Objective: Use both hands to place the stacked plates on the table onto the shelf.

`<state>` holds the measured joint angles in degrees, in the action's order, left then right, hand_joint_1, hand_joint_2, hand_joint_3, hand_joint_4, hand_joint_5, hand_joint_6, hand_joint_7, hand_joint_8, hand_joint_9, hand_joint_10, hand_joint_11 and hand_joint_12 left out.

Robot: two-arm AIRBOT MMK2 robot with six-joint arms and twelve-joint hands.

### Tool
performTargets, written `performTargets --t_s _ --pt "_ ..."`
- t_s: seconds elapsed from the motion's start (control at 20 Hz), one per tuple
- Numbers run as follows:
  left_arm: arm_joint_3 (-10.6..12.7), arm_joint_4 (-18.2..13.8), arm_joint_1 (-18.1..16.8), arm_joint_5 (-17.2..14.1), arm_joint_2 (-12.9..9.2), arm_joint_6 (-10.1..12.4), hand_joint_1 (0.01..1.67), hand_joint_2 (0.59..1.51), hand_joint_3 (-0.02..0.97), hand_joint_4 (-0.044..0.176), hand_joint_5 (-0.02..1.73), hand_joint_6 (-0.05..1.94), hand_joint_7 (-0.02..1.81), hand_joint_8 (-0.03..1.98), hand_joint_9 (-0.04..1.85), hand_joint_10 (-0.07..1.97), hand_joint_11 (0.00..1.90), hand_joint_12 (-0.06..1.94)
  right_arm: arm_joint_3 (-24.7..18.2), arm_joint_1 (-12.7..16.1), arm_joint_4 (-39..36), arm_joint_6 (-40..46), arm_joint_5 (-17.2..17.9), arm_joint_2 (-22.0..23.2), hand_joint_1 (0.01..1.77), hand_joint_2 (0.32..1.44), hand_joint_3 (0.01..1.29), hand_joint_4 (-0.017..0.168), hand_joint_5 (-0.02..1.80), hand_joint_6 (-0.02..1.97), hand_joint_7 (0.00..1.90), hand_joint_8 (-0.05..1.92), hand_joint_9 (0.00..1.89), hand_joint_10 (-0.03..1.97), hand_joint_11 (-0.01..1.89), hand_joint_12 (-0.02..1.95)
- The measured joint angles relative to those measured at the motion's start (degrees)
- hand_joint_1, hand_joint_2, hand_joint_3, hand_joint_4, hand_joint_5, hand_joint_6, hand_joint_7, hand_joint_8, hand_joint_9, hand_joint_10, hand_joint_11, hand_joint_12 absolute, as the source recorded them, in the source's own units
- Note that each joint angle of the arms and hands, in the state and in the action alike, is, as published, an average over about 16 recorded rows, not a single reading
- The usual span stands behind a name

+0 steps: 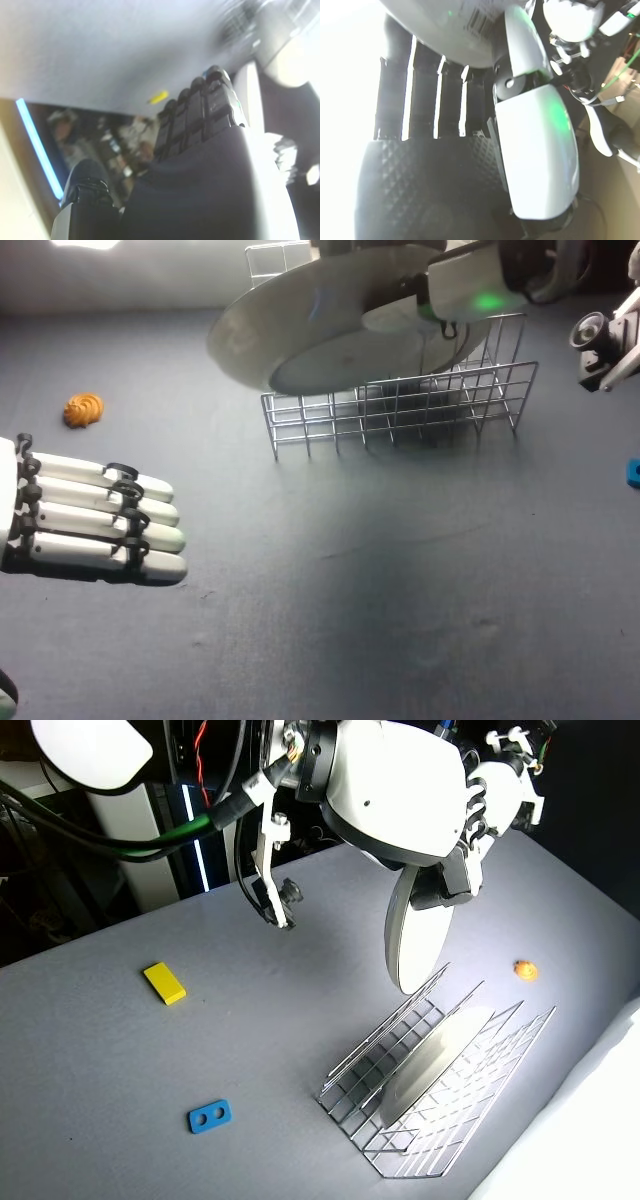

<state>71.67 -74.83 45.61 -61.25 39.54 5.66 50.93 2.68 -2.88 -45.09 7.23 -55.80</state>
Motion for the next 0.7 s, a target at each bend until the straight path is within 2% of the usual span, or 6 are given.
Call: performTargets --t_s 0.35,0.7 --pt "-2.25 -2.84 -4.71 -3.37 -0.80 -2.54 0.01 1.173 0.015 0.001 0.02 0.00 0.02 0.00 0.02 0.01 0.02 0.02 2.24 -0.15 2.59 -0.05 1.23 -0.24 1.21 1.09 0.01 -0.005 0.77 0.99 0.94 1.27 0.98 1.22 0.85 1.60" --pt "-3.18 -6.87 -11.43 -4.61 -2.02 -2.71 0.01 1.175 0.015 0.001 0.02 0.00 0.02 0.00 0.02 0.01 0.02 0.02 4.46 -0.74 5.61 -1.39 1.24 -0.37 1.21 1.09 0.01 -0.005 0.78 0.97 0.95 1.23 0.98 1.19 0.85 1.59"
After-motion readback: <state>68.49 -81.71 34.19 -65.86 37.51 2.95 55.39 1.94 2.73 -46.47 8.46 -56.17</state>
